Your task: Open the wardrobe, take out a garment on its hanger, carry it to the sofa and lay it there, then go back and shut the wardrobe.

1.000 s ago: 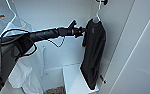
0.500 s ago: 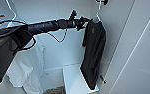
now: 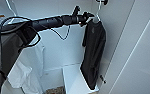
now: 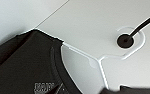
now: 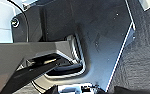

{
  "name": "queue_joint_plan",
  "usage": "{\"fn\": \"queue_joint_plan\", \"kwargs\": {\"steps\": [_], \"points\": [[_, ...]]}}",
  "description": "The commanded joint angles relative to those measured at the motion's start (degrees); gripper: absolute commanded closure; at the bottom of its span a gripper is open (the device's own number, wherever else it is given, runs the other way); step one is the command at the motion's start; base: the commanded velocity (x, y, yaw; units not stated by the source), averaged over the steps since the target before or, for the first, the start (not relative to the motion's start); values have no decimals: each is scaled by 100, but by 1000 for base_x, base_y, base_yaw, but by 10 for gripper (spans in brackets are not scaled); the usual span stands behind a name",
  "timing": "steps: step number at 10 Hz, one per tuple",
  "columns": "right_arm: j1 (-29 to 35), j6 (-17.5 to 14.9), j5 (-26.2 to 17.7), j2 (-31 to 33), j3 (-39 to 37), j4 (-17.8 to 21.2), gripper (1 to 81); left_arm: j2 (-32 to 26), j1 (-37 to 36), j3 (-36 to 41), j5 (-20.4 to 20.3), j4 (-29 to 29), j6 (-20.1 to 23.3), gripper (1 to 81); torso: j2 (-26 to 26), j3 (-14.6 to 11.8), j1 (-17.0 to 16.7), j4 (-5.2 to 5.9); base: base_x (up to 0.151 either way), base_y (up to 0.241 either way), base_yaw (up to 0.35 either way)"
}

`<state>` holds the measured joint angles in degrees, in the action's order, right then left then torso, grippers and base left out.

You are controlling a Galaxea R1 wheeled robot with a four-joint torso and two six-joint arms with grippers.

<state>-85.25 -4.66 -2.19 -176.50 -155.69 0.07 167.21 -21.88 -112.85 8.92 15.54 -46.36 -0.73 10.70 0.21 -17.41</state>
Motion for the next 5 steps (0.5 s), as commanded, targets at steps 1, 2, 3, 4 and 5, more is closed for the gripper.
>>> {"fn": "queue_joint_plan", "kwargs": {"steps": [1,2,3,4,5], "points": [[144,-9,-405,-37,31,37,10,374,-1217,-386,-163,10,-22,10,0,0,0,0,0,0,0],[144,-9,-405,-55,31,37,10,497,-1209,-474,-232,-16,-22,10,0,0,0,0,0,0,0],[135,0,-405,-64,39,45,10,630,-1217,-598,-242,-34,-13,10,0,0,0,0,0,0,0],[135,0,-396,-64,39,72,10,701,-1217,-651,-242,-69,-13,10,0,0,0,0,0,0,0],[135,0,-396,-64,39,72,10,736,-1217,-651,-251,-78,-13,10,0,0,0,0,0,0,0]]}}
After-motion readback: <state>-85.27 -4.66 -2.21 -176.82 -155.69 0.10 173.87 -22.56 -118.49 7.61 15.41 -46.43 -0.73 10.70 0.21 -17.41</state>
